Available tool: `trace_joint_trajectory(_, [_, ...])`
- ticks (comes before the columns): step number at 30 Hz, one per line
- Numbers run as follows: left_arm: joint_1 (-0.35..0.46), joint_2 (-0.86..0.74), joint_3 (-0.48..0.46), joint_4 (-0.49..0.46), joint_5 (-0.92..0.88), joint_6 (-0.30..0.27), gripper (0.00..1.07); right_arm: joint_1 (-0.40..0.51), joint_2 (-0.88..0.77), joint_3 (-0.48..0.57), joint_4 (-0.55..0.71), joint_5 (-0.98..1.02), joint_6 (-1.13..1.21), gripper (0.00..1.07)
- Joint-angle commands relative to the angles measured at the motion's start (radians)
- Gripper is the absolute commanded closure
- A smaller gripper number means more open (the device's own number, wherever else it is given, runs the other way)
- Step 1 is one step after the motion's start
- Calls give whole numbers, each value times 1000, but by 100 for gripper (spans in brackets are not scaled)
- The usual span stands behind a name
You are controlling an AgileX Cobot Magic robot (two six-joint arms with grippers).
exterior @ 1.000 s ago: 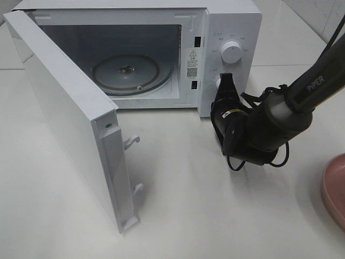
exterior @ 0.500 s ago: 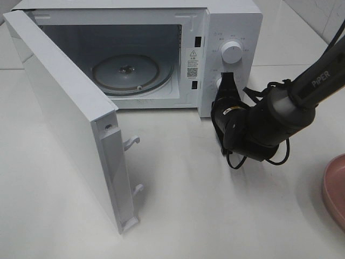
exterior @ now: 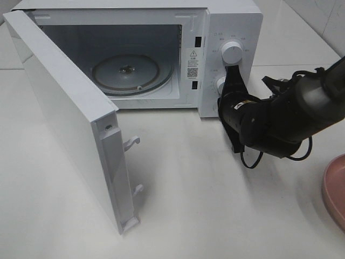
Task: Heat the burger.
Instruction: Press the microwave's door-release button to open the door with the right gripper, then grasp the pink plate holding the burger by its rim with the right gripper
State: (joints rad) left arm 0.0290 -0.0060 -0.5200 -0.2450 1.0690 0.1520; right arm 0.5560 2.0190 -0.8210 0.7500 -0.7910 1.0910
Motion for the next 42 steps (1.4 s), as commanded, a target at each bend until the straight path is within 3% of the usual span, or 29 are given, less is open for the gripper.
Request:
trace_joint_trajectory(1, [2, -15, 0, 0, 6, 1, 8, -5, -51, 32, -17, 57, -77, 107])
trace_joint_trajectory(7, [2, -15, 0, 0, 6, 1, 8, -5, -117, 86, -54, 101, -152, 107])
trace_joint_trajectory(15, [2, -15, 0, 0, 6, 1, 8, -8, -223, 155, -201, 223, -217, 107])
trace_joint_trajectory(24, [2, -15, 0, 0, 6, 1, 8, -11, -340, 157, -285, 503, -564, 107])
trace_joint_trajectory(34, [2, -15, 0, 0, 6, 1, 8, -104, -463, 157, -413, 857, -813, 106])
trace_joint_trajectory(42, [2, -15, 0, 0, 6, 1, 8, -206, -595, 157, -624, 1146, -895, 102])
